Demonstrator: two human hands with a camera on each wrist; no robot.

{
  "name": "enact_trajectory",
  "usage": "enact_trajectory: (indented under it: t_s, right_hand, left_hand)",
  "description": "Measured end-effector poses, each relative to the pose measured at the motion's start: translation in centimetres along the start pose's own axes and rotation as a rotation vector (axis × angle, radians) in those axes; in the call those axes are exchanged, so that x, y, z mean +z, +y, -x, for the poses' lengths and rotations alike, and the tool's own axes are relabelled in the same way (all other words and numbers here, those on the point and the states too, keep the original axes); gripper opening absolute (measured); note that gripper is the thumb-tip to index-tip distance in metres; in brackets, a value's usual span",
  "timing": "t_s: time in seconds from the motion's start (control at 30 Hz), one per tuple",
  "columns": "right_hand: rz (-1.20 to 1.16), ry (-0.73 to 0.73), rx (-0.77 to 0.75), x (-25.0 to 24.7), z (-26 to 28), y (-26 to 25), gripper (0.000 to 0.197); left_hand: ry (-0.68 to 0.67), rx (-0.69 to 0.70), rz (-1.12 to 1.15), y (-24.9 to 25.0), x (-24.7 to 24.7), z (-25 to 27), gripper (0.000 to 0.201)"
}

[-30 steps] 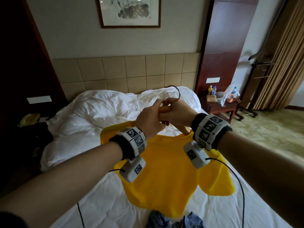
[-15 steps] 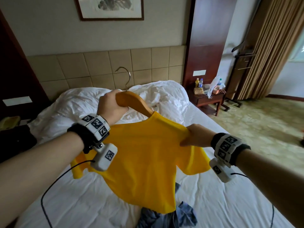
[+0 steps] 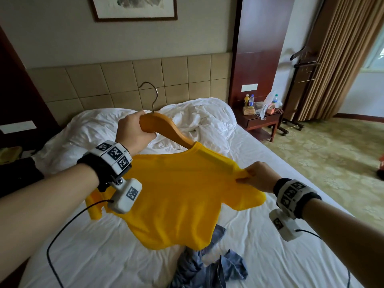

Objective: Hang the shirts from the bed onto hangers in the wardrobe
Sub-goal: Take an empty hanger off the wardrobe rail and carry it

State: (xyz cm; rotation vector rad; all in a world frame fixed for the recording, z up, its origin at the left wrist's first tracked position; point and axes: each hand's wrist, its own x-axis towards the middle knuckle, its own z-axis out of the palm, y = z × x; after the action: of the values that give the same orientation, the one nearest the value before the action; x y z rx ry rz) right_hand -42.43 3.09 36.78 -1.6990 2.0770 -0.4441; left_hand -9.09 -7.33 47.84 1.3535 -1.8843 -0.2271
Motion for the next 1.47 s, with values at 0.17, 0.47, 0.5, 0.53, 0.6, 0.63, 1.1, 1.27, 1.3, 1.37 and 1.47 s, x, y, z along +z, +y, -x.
enact_trajectory:
  t_s: [0.17, 0.47, 0.5, 0.53, 0.6, 0.63, 1.1, 1.27, 1.3, 1.37, 1.47]
  right_hand:
    - [0.211, -0.159, -0.047, -1.1, -0.1, -1.4, 0.055]
    - [-0.046, 0.042, -0.466, -2.7, -0.9, -12.0, 0.031]
    - [-0.049, 0.053, -0.476, -2.6, -1.1, -12.5, 0.028]
    - [-0.065, 0.065, -0.483, -2.5, -1.3, -12.8, 0.027]
    - [-0.103, 0.076, -0.486, -2.3, -1.5, -13.4, 0.024]
    - [-0.111, 0.072, -0.489, -2.3, -1.5, -13.6, 0.023]
    - [0.258, -0.18, -0.556, 1.5, 1.2, -21.6, 0.029]
    - [0.145, -0.241, -0.562, 4.9, 2.9, -26.8, 0.031]
    - [0.125, -0.259, -0.563, 5.5, 3.0, -27.9, 0.03]
    - [0.093, -0.306, -0.576, 7.0, 2.8, -30.3, 0.03]
    - [0.077, -0.391, -0.626, 9.4, 2.7, -34.2, 0.028]
  left_hand:
    - [-0.004, -0.001, -0.015, -0.3, 0.1, 0.2, 0.03]
    - [-0.054, 0.05, -0.007, 0.9, 0.6, 1.0, 0.024]
    - [-0.051, 0.049, -0.002, 0.9, 0.5, 1.0, 0.023]
    - [-0.046, 0.046, 0.005, 0.8, 0.3, 1.0, 0.022]
    - [-0.041, 0.027, 0.016, 0.5, -0.2, 1.1, 0.023]
    - [-0.041, 0.014, 0.021, 0.2, -0.4, 1.1, 0.024]
    - [-0.015, -0.179, 0.002, -7.6, -8.2, 1.4, 0.031]
    - [-0.021, -0.29, -0.093, -11.4, -12.0, 2.5, 0.04]
    - [-0.017, -0.309, -0.113, -12.1, -12.6, 3.0, 0.046]
    - [0.021, -0.341, -0.129, -13.5, -14.0, 4.5, 0.06]
    - [0.094, -0.424, -0.149, -15.4, -16.4, 8.2, 0.073]
